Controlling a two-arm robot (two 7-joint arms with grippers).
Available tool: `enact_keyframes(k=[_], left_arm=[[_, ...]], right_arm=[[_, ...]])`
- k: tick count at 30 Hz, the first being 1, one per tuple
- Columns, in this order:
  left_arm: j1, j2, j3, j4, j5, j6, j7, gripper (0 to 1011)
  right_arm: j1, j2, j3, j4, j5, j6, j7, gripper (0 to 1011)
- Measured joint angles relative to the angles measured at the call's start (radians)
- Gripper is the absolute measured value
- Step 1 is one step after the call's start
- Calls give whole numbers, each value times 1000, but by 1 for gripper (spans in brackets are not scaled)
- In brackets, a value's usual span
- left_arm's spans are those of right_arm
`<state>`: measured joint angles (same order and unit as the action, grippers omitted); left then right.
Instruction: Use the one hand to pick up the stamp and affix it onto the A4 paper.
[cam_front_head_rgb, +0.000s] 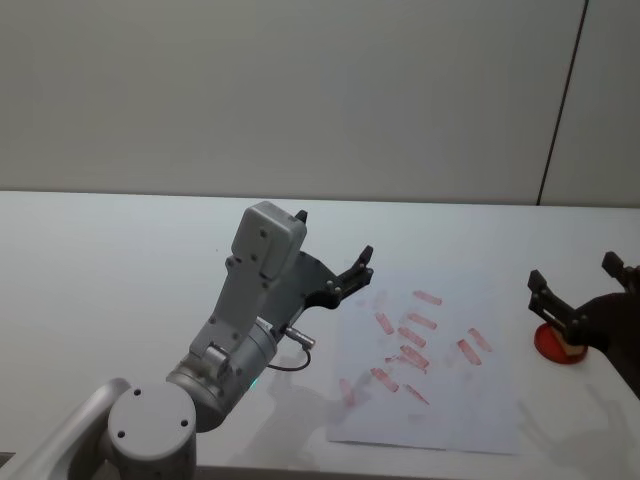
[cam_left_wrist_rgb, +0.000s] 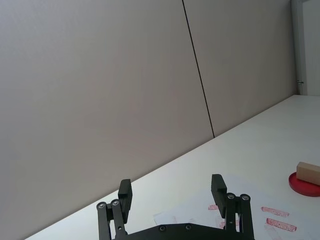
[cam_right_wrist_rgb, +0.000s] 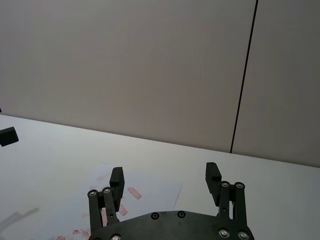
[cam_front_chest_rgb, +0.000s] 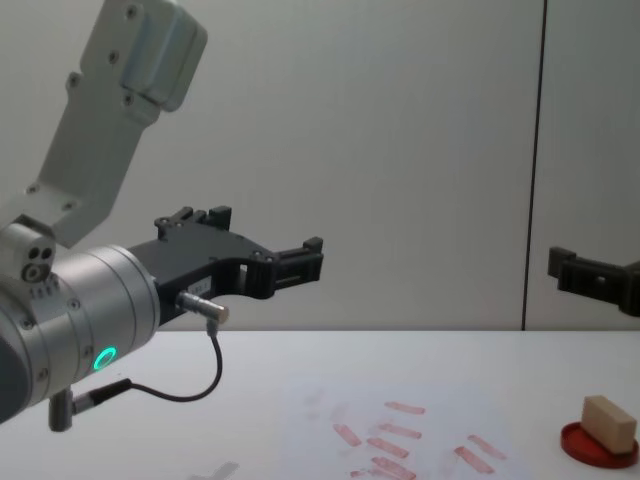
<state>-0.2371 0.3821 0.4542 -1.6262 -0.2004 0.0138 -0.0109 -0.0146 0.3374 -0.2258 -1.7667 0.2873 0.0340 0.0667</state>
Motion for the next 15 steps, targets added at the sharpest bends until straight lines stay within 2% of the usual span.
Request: enact_keyframes(k=[15], left_arm=[[0,0,0,0,0,0,0,1002]], right_arm=[[0,0,0,0,0,0,0,1001]])
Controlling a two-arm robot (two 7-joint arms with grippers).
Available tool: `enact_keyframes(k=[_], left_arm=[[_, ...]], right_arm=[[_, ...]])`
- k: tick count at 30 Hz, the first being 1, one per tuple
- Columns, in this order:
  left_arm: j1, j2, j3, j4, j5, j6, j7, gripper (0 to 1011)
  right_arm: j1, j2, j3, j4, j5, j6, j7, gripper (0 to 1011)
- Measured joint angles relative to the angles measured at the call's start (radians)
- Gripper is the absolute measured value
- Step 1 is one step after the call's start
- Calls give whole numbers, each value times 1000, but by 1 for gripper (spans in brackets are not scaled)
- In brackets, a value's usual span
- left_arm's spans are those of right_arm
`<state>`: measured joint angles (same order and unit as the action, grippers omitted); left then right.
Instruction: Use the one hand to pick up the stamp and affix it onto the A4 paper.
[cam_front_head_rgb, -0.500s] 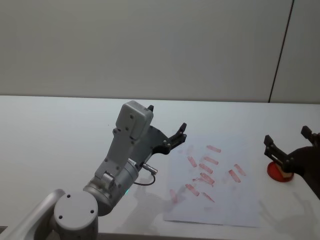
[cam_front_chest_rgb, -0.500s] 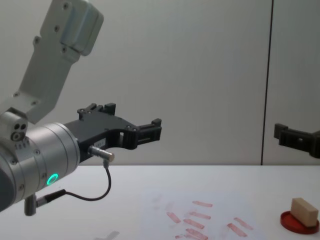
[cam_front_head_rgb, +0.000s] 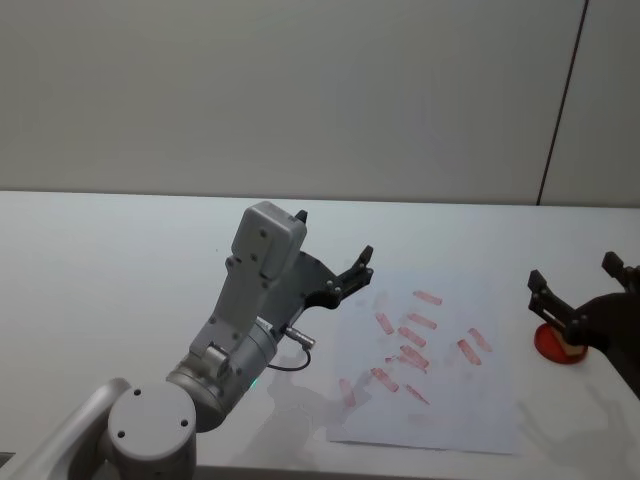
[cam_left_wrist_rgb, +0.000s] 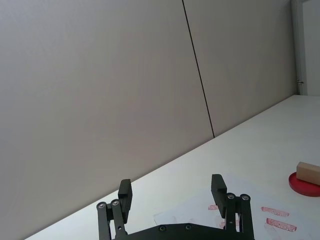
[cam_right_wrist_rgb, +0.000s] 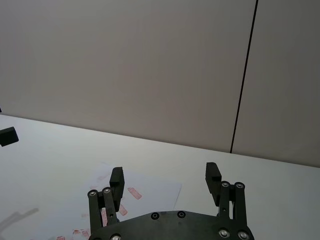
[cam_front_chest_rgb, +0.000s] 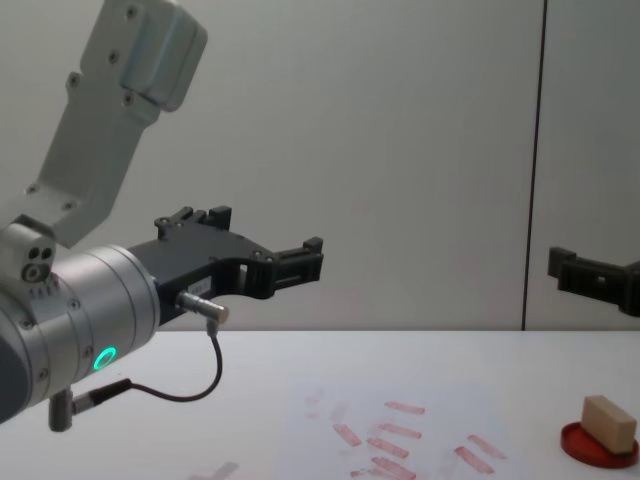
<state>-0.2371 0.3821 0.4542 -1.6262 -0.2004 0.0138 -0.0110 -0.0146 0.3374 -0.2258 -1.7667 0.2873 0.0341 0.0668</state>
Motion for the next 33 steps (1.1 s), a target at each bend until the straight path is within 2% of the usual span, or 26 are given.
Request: enact_keyframes(k=[33], left_arm=[[0,0,0,0,0,0,0,1002]], right_arm=[[0,0,0,0,0,0,0,1001]])
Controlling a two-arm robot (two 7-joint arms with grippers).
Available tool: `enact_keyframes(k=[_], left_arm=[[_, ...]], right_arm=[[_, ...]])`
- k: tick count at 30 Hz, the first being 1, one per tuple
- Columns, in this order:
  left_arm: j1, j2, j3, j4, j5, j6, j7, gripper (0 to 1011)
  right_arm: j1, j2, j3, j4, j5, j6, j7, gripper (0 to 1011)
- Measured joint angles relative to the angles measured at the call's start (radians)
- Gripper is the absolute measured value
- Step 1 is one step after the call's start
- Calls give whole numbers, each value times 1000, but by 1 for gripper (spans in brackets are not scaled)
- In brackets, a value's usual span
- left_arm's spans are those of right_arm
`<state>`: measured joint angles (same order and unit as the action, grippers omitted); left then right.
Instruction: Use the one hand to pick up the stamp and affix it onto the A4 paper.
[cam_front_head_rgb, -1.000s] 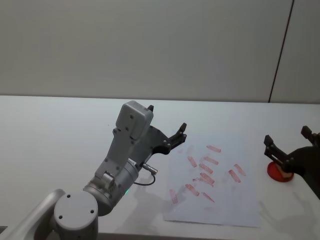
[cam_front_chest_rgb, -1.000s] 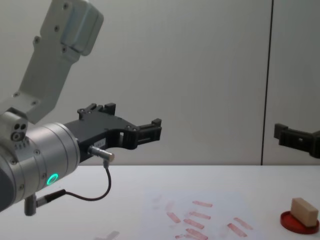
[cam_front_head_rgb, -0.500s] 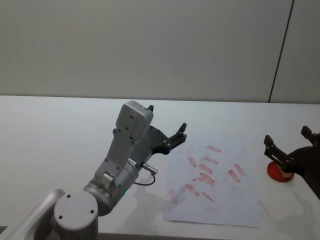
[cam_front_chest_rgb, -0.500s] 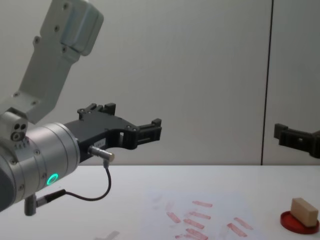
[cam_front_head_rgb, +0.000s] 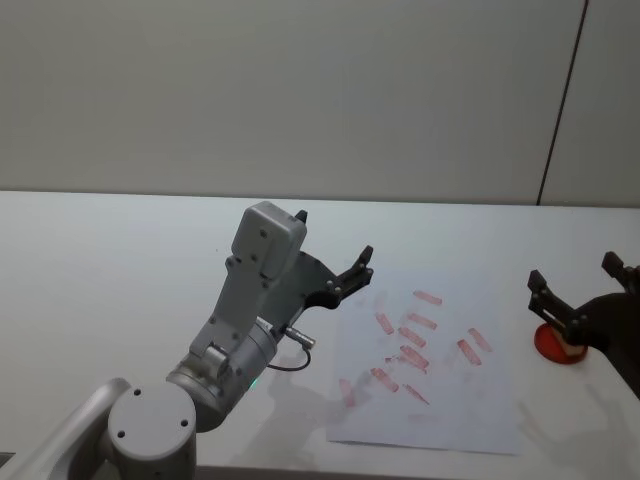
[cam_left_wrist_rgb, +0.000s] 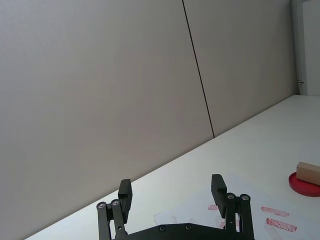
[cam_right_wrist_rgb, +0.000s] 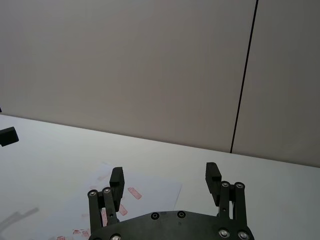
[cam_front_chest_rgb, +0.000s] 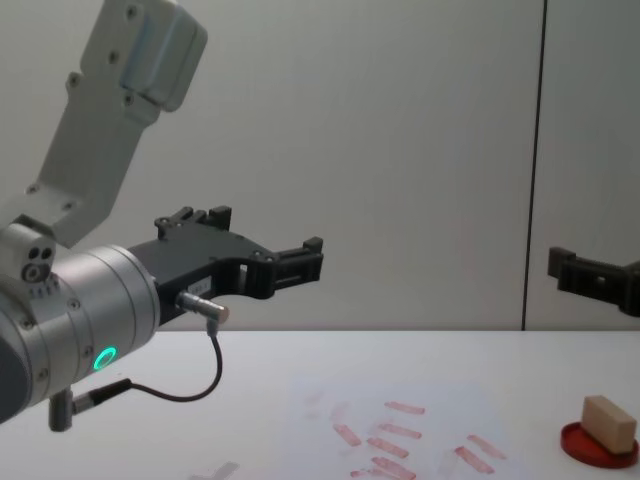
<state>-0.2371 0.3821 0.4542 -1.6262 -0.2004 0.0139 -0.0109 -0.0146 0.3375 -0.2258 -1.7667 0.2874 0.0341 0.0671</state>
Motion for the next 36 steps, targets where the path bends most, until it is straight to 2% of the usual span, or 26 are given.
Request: enact_keyframes(k=[7,15,25,36], left_arm=[[0,0,0,0,0,0,0,1002],[0,0,0,0,0,0,0,1002],[0,0,0,0,0,0,0,1002],[0,0,0,0,0,0,0,1002]], right_arm=[[-1,1,2,3,4,6,2,1001],[-6,9,12,7,31,60,0,1001],[-5,24,33,10,85,190,-15,1001],[22,26,48,-1,119,326,-37,1001]])
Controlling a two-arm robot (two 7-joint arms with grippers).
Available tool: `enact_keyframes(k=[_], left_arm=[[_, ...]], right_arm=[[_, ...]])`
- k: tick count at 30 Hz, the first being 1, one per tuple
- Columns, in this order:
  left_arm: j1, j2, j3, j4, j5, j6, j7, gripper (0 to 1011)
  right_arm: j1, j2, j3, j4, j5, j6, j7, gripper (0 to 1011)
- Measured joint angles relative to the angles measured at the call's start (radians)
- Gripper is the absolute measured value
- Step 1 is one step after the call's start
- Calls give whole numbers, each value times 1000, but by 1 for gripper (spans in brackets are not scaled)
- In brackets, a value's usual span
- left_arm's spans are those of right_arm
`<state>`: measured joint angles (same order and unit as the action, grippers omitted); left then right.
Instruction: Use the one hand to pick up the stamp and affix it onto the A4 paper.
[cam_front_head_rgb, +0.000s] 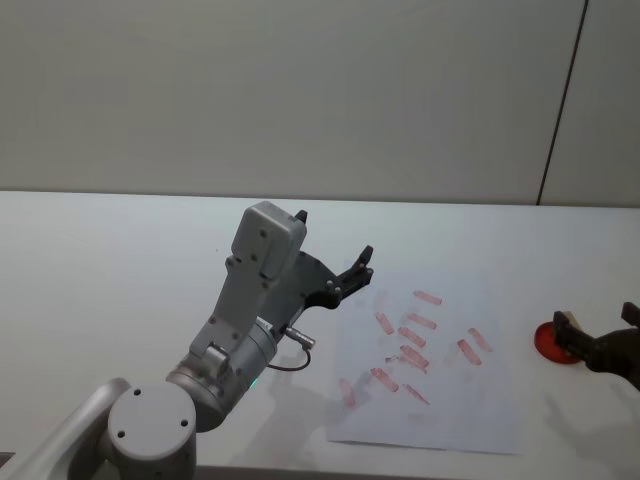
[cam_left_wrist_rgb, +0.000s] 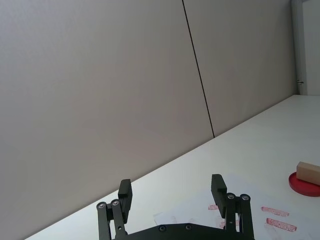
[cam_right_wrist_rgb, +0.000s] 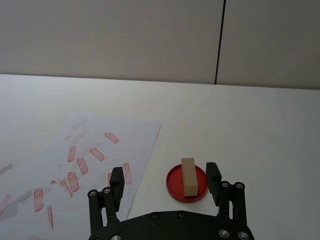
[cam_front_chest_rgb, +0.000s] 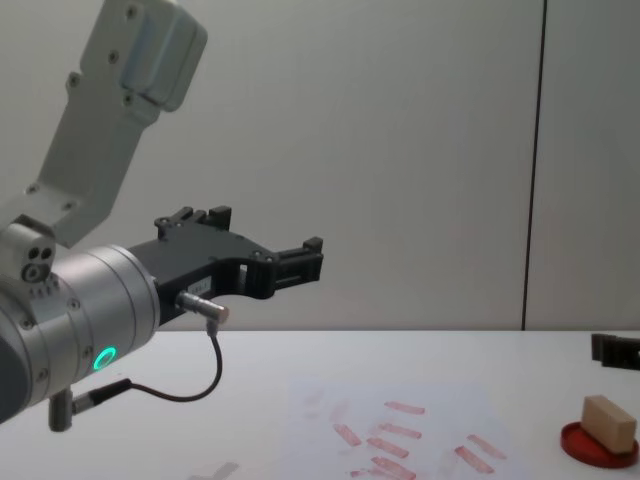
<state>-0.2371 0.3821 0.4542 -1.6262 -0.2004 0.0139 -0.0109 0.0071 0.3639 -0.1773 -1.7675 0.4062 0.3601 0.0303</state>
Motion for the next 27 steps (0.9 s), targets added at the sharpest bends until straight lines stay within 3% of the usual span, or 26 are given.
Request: enact_keyframes(k=[11,27], left_arm=[[0,0,0,0,0,0,0,1002],[0,0,0,0,0,0,0,1002]], right_arm=[[44,-19,10,21,30,107,-36,1001],[112,-41,22,107,46,166,-51,1001]])
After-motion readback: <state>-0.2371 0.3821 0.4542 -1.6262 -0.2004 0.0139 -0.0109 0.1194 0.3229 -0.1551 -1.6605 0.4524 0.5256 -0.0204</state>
